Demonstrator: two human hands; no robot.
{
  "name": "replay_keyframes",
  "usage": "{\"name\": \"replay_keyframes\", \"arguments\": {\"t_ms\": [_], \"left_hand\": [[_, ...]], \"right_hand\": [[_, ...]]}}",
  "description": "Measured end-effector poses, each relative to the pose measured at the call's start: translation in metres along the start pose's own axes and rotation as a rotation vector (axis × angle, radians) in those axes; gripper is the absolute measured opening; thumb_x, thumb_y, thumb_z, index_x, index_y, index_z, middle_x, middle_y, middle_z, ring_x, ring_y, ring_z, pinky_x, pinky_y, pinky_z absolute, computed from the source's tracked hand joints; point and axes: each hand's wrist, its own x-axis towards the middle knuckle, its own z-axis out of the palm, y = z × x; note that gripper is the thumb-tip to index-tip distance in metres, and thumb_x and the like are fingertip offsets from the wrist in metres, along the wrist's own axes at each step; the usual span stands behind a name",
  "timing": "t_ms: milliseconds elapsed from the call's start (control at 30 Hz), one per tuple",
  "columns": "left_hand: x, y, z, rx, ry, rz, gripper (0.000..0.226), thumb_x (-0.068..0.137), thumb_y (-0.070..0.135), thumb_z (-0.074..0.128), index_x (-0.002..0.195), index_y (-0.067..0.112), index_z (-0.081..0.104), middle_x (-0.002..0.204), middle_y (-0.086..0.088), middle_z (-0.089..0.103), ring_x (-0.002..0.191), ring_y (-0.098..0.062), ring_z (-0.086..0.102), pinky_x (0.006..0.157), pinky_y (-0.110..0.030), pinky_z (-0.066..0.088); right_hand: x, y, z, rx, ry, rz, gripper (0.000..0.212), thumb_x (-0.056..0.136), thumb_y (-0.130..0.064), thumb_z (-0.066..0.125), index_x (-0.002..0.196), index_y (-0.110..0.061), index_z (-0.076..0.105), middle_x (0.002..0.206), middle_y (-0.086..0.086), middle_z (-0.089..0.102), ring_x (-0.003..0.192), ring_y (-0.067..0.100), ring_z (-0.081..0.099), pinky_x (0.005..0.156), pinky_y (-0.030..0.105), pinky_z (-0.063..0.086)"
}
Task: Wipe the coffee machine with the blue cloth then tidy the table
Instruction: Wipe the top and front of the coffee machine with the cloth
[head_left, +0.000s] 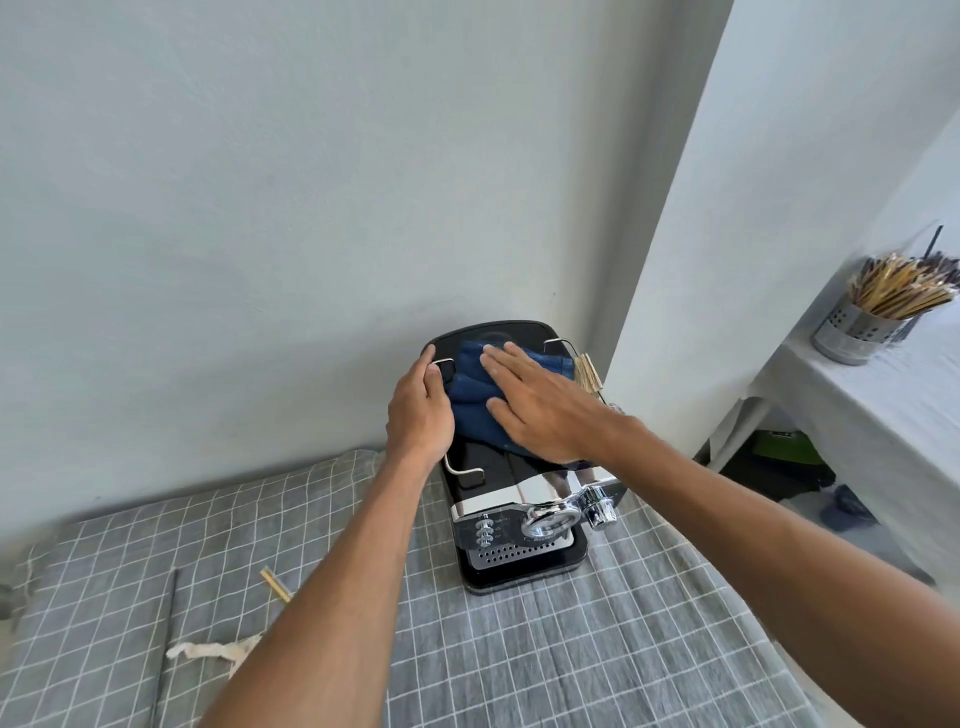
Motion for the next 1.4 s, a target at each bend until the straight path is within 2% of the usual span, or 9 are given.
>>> {"name": "replay_keyframes", "arguments": {"t_ms": [100, 200, 333, 433, 600, 767, 900, 1267, 1400], "left_hand": [[0.0, 0.001, -0.001, 0.01, -0.007, -0.01, 0.046, 0.111, 0.033, 0.027, 0.154, 0.03, 0.043, 0.158, 0.003, 0.045, 0.142, -0.018, 0.043, 0.117, -0.033, 0.031], [0.002, 0.0, -0.002, 0.015, -0.015, -0.006, 0.046, 0.111, 0.031, 0.028, 0.154, 0.029, 0.043, 0.158, 0.003, 0.045, 0.142, -0.018, 0.043, 0.116, -0.032, 0.03], [0.003, -0.001, -0.001, 0.012, -0.011, 0.001, 0.045, 0.111, 0.032, 0.028, 0.153, 0.03, 0.045, 0.157, 0.002, 0.046, 0.141, -0.018, 0.044, 0.116, -0.033, 0.03], [0.002, -0.002, 0.0, 0.01, -0.007, -0.004, 0.046, 0.111, 0.034, 0.027, 0.154, 0.032, 0.043, 0.157, 0.003, 0.045, 0.141, -0.018, 0.044, 0.116, -0.034, 0.031], [0.002, -0.003, 0.0, -0.003, 0.008, -0.015, 0.046, 0.111, 0.034, 0.028, 0.155, 0.031, 0.042, 0.158, 0.001, 0.044, 0.143, -0.018, 0.041, 0.116, -0.032, 0.028], [0.001, -0.003, 0.0, -0.02, -0.005, -0.034, 0.047, 0.111, 0.037, 0.028, 0.157, 0.03, 0.038, 0.159, 0.0, 0.043, 0.145, -0.021, 0.04, 0.12, -0.036, 0.029], [0.001, -0.002, 0.0, -0.022, -0.005, -0.071, 0.049, 0.11, 0.04, 0.028, 0.158, 0.029, 0.035, 0.159, -0.001, 0.044, 0.144, -0.024, 0.041, 0.119, -0.041, 0.03], [0.003, 0.0, 0.003, -0.013, 0.037, -0.102, 0.047, 0.109, 0.04, 0.03, 0.154, 0.031, 0.041, 0.151, -0.004, 0.052, 0.136, -0.026, 0.049, 0.114, -0.042, 0.036], [0.003, 0.0, 0.004, -0.012, 0.051, -0.088, 0.044, 0.109, 0.039, 0.03, 0.15, 0.034, 0.045, 0.146, -0.005, 0.057, 0.131, -0.027, 0.053, 0.111, -0.04, 0.038]], "right_hand": [[0.029, -0.008, -0.008, -0.008, -0.014, 0.111, 0.066, 0.107, -0.031, 0.033, 0.156, 0.01, 0.019, 0.166, 0.027, 0.016, 0.154, 0.039, 0.015, 0.125, 0.037, 0.008], [0.031, -0.006, -0.009, -0.038, 0.015, 0.071, 0.062, 0.106, -0.031, 0.034, 0.152, 0.01, 0.027, 0.16, 0.025, 0.028, 0.146, 0.039, 0.027, 0.124, 0.04, 0.018], [-0.003, -0.007, -0.001, -0.046, -0.008, -0.03, 0.067, 0.107, -0.037, 0.028, 0.159, 0.004, 0.021, 0.169, 0.018, 0.017, 0.158, 0.032, 0.01, 0.127, 0.039, 0.009], [-0.005, -0.007, 0.003, -0.122, -0.032, -0.08, 0.065, 0.108, -0.036, 0.026, 0.159, 0.005, 0.02, 0.169, 0.02, 0.017, 0.158, 0.035, 0.009, 0.129, 0.045, 0.013], [0.027, 0.003, -0.004, -0.098, -0.088, -0.101, 0.062, 0.108, -0.031, 0.027, 0.16, 0.002, 0.02, 0.17, 0.016, 0.015, 0.159, 0.031, 0.006, 0.127, 0.039, 0.005], [0.062, 0.013, -0.008, -0.034, -0.119, -0.035, 0.062, 0.105, -0.028, 0.03, 0.158, 0.004, 0.023, 0.169, 0.02, 0.018, 0.158, 0.031, 0.012, 0.128, 0.044, 0.011], [0.062, 0.007, -0.003, 0.092, -0.094, 0.126, 0.068, 0.105, -0.03, 0.031, 0.16, 0.005, 0.012, 0.17, 0.021, 0.006, 0.159, 0.03, 0.001, 0.129, 0.042, 0.004], [-0.021, -0.03, 0.008, 0.117, -0.021, 0.224, 0.073, 0.106, -0.033, 0.032, 0.161, 0.003, 0.0, 0.169, 0.025, -0.01, 0.158, 0.037, -0.007, 0.129, 0.048, 0.004], [-0.065, -0.039, 0.016, -0.022, -0.026, 0.177, 0.075, 0.105, -0.045, 0.015, 0.161, 0.003, 0.005, 0.168, 0.028, -0.001, 0.158, 0.04, 0.002, 0.128, 0.049, 0.013]]}}
